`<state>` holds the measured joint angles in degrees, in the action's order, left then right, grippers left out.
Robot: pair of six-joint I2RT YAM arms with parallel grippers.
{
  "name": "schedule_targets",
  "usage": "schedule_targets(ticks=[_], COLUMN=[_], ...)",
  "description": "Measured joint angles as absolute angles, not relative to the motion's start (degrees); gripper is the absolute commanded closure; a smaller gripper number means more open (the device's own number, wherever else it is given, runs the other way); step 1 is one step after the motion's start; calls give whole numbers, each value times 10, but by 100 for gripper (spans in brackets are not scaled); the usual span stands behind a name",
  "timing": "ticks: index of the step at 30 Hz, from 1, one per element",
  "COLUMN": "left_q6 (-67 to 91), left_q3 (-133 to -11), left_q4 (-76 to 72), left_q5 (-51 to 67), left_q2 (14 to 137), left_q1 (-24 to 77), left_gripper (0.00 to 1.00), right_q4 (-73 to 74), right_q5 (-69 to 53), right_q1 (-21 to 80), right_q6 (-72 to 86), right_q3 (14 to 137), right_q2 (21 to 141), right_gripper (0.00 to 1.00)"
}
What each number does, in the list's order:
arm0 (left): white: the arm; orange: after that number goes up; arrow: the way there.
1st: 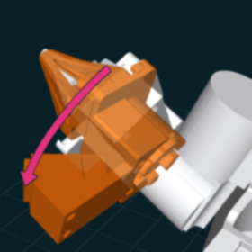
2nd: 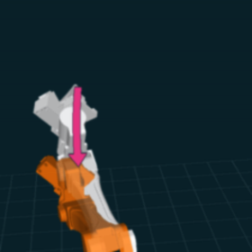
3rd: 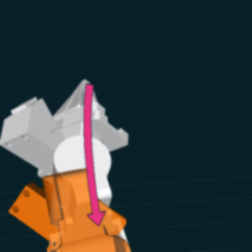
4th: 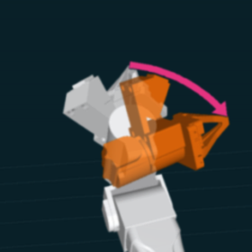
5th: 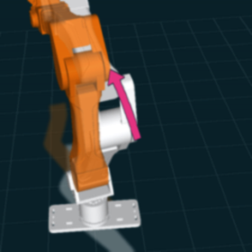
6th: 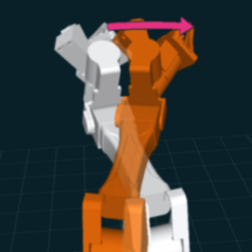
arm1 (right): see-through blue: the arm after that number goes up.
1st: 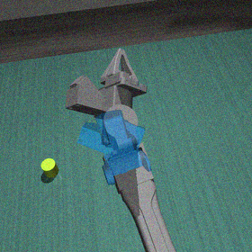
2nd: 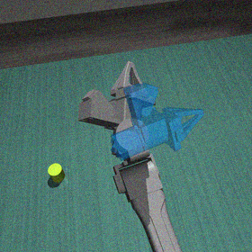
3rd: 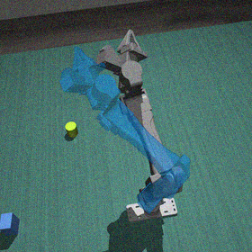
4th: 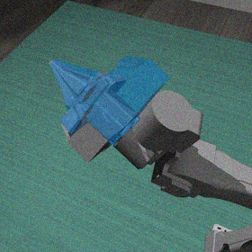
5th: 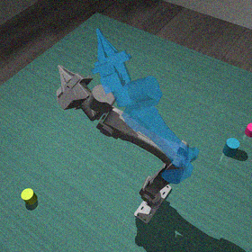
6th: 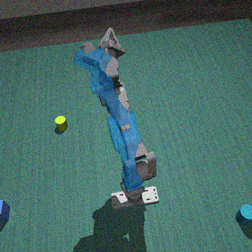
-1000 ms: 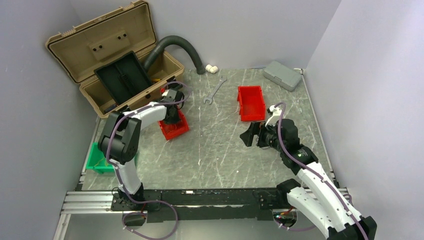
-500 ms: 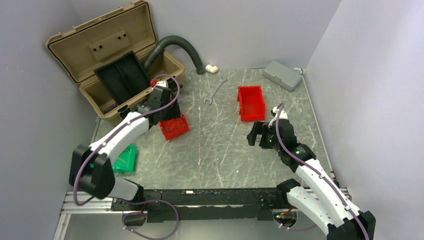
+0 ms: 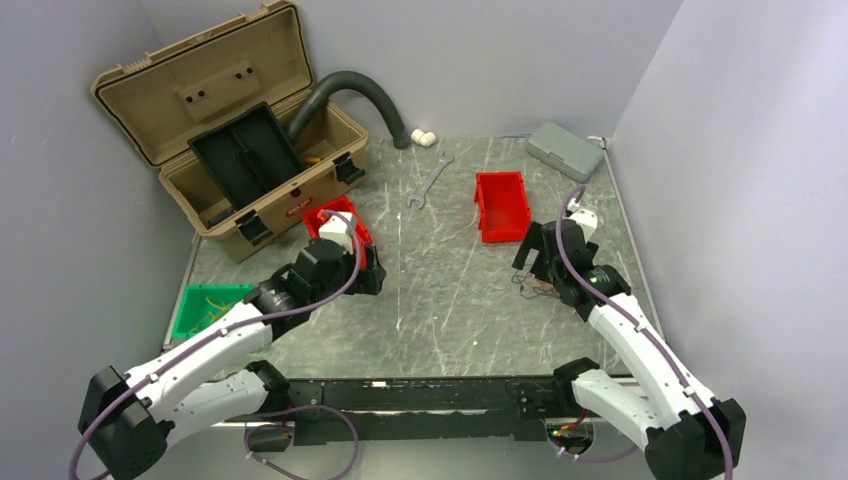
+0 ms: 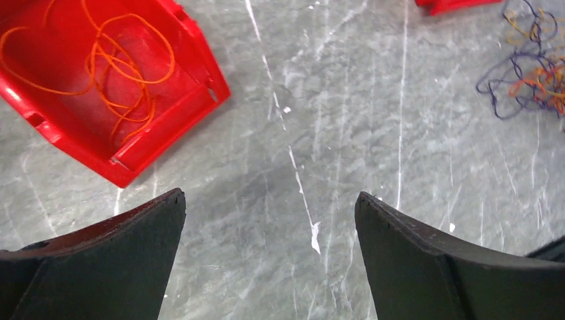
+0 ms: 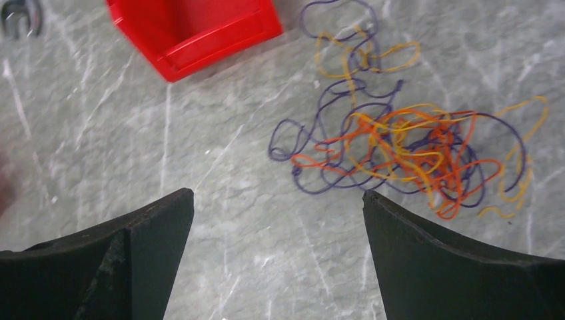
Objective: Untangle the cables
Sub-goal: Move the cable to the center of the board.
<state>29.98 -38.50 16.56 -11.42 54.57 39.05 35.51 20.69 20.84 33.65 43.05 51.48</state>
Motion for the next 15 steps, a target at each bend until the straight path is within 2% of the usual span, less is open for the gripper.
schedule_targets(ticks=[7, 15], left_q6=[270, 238], left_q3=[-342, -276], left_q4=[106, 28], left_q5=[-145, -128], left_q2=[501, 458], left_q1=[458, 476], left_gripper=[1, 1], right_q4=[355, 307], right_q5=[184, 170], right_q1=[70, 63], right_q6=[328, 354], right_q3=[430, 395], right_q2=[573, 648], right_gripper=[0, 0])
